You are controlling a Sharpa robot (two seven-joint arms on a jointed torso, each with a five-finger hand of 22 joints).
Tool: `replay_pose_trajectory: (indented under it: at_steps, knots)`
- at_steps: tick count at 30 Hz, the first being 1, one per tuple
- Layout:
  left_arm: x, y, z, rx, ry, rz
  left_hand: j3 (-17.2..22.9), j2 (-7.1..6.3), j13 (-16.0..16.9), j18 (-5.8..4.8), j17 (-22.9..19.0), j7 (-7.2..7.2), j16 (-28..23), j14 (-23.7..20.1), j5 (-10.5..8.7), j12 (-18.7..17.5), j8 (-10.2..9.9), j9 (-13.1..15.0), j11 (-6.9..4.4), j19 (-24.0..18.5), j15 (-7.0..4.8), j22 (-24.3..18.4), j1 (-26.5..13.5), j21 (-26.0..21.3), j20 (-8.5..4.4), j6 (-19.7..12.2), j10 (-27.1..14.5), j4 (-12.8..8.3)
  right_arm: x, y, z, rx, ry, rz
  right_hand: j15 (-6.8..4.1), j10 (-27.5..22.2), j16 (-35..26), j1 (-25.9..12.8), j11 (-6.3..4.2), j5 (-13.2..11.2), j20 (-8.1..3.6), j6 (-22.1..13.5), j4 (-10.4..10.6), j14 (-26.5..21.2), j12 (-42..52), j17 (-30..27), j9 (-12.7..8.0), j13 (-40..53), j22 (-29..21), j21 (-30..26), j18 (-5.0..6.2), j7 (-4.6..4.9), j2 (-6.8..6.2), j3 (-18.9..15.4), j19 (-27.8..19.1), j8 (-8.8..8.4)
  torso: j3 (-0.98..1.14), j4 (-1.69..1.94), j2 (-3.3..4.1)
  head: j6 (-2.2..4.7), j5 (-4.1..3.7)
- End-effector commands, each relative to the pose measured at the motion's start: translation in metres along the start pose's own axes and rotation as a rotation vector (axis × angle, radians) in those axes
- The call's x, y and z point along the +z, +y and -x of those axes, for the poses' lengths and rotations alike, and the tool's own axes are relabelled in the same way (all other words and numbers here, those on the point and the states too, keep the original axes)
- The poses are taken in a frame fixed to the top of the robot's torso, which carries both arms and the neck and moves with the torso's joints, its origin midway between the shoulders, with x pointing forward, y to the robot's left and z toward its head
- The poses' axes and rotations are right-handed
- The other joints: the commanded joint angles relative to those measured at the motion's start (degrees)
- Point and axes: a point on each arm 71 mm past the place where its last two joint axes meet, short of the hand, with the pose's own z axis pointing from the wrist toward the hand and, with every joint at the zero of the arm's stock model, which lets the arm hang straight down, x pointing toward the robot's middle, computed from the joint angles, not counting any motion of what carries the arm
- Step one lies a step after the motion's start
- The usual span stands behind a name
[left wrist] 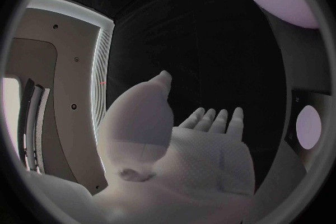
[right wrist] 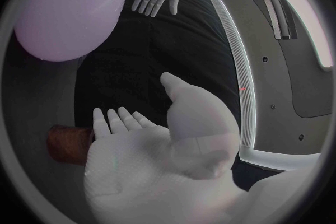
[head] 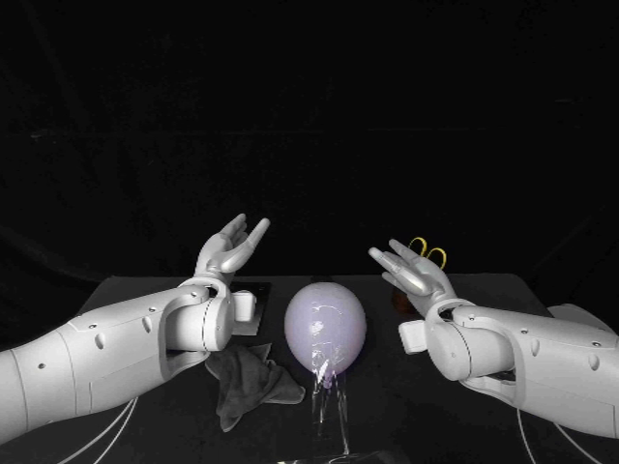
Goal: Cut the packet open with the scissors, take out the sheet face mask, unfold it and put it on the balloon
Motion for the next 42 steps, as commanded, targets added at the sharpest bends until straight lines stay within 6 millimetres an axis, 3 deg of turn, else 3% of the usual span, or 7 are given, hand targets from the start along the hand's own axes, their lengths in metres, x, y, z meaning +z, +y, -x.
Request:
replay_pose_trajectory:
  at_steps: [1, 11, 12, 17, 22, 28, 42]
  knots:
    - [0.003, -0.004, -0.006, -0.061, 0.081, -0.029, 0.37, -0.03, 0.26, 0.84, 0.29, 5.00, 0.46, 1.04, 0.42, 0.53, 0.65, 0.29, 1.36, 0.03, 1.15, 0.10, 3.01, 0.38, 0.80, 1.41, 1.23, 0.91, 0.002, -0.001, -0.008, 0.043, 0.160, -0.032, 1.32, 3.96, 1.00, 4.72, 1.28, 0.38, 0.77, 2.61, -1.38, 3.37, 0.63, 0.71, 0.65, 0.40, 0.54, 1.15, 0.71, 9.23, 0.39, 1.32, 1.82, 0.96, 0.00, -0.01, 0.01, 0.00, 0.00]
    - [-0.005, -0.009, 0.008, -0.072, 0.093, -0.038, 0.29, 0.23, 0.96, 0.59, 1.69, 7.06, 2.17, 7.11, 0.39, 1.65, 2.24, 1.38, 3.91, 6.33, 2.15, 1.37, 4.83, 2.62, 1.05, 5.82, 7.54, 0.82, 0.007, 0.013, 0.012, -0.135, 0.106, 0.118, 1.90, 20.28, 6.42, 9.72, 2.23, -2.58, 0.59, 15.11, -5.43, 21.09, 2.96, 3.93, 3.79, 1.55, 4.36, 8.81, 2.14, 9.35, -0.32, 3.13, 18.35, 5.65, 0.10, -0.21, 0.21, -0.28, -0.28]
    - [-0.006, -0.010, 0.009, -0.072, 0.092, -0.040, 0.55, 0.51, 1.61, 0.84, 3.11, 7.31, 4.22, 13.40, 0.52, 2.90, 3.35, 2.06, 4.37, 11.32, 3.38, 2.33, 5.76, 4.27, 1.13, 8.71, 12.36, 0.47, 0.007, 0.014, 0.014, -0.140, 0.102, 0.123, 1.23, 24.78, 8.05, 10.59, 1.64, -2.98, 0.46, 17.68, -6.25, 25.79, 3.77, 4.77, 4.40, 1.90, 5.79, 11.74, 2.86, 9.52, -0.57, 3.59, 24.49, 6.65, 0.12, -0.22, 0.28, -0.29, -0.24]
    - [-0.008, -0.011, 0.013, -0.063, 0.102, -0.050, 0.73, -0.04, 3.72, 2.43, 7.98, 6.83, 13.07, 35.44, 0.52, 8.49, 10.43, 6.12, 4.21, 29.94, -0.10, 6.02, 10.71, 12.03, 0.38, 25.73, 34.03, -0.50, 0.006, 0.022, 0.022, -0.172, 0.089, 0.142, -0.69, 38.20, 12.64, 12.98, 0.21, -3.98, 0.36, 25.69, -8.81, 38.32, 6.24, 6.83, 6.20, 2.67, 6.53, 13.94, 4.53, 8.98, -1.56, 5.07, 28.16, 9.67, 0.38, -0.01, 0.54, -0.45, -0.18]
    - [-0.010, -0.012, 0.016, -0.047, 0.132, -0.050, 0.87, -0.76, 3.14, 5.33, 9.20, 5.92, 15.51, 42.73, 0.42, 9.48, 14.76, 8.46, 2.14, 34.36, -2.44, 6.29, 14.30, 13.96, 0.28, 36.25, 43.88, -1.17, 0.006, 0.030, 0.028, -0.229, 0.096, 0.179, -2.15, 43.27, 13.80, 13.36, -1.10, -4.35, 0.36, 34.13, -10.73, 43.30, 6.03, 7.02, 7.61, 2.33, 6.60, 15.05, 6.03, 7.92, -2.92, 7.03, 30.74, 12.14, 0.67, 0.15, 0.92, -0.59, -0.19]
    - [-0.015, -0.014, 0.020, -0.029, 0.168, -0.049, 3.31, -0.84, 2.82, 7.94, 10.52, 4.90, 17.29, 47.93, 0.56, 9.68, 15.84, 8.86, 0.59, 39.25, -4.33, 7.09, 18.36, 16.53, -0.16, 39.67, 50.03, -2.51, 0.003, 0.038, 0.032, -0.312, 0.117, 0.221, -3.79, 47.63, 15.13, 12.76, -2.23, -4.83, -0.50, 39.96, -11.70, 49.31, 5.02, 7.78, 8.02, 2.23, 6.96, 16.88, 6.57, 7.07, -4.22, 9.76, 34.96, 13.00, 0.81, 0.08, 1.14, -0.73, -0.32]
    - [-0.035, -0.022, 0.020, -0.101, 0.253, -0.037, 5.83, -2.98, 2.47, 7.86, 12.41, 4.51, 18.41, 51.43, 0.53, 7.51, 15.66, 8.72, -0.17, 41.96, -5.46, 7.77, 18.86, 18.52, -1.56, 41.54, 54.06, -1.17, -0.014, 0.050, 0.048, -0.518, 0.158, 0.251, -9.11, 57.78, 21.92, 12.08, -5.70, -4.66, -6.20, 45.88, -13.50, 65.62, 3.51, 14.59, 7.68, 2.41, 11.88, 26.81, 6.47, 4.89, -7.10, 15.09, 46.57, 12.99, 0.68, 0.25, 1.12, -2.07, -0.72]
